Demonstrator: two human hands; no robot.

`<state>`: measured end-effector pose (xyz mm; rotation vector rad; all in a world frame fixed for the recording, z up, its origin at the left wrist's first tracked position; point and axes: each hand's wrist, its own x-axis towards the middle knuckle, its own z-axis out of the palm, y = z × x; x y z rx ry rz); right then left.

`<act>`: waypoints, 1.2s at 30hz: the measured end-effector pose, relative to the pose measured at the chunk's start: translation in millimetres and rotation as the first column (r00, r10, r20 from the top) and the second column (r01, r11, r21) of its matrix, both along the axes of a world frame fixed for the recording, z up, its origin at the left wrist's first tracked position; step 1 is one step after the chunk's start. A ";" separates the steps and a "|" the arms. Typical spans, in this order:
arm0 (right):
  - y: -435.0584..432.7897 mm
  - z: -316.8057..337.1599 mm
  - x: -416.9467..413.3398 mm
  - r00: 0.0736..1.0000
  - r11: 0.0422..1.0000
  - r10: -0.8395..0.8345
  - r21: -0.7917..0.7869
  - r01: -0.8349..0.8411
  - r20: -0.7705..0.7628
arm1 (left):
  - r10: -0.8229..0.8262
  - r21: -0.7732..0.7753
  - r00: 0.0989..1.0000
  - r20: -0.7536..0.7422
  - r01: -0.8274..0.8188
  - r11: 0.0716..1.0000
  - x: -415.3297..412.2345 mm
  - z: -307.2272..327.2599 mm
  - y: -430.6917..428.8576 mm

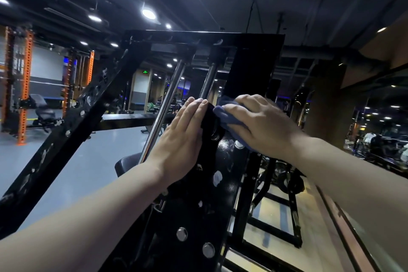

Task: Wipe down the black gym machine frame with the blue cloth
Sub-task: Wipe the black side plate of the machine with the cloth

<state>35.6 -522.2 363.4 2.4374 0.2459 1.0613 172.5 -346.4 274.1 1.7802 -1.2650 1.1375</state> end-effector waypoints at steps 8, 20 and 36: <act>1.3 15.7 16.1 0.995 0.979 -0.078 0.193 0.067 0.055 | -0.023 0.012 0.998 -0.060 0.024 1.000 -6.0 -5.0 -0.8; 10.4 -10.7 -6.6 0.999 0.981 -0.040 0.189 0.044 -0.025 | -0.091 0.052 0.982 -0.164 0.101 0.994 -14.2 -25.2 18.5; 25.0 -98.6 -7.6 0.982 0.994 -0.006 -0.102 0.026 0.186 | -0.016 0.094 0.981 -0.195 0.035 0.995 -16.9 -66.4 27.5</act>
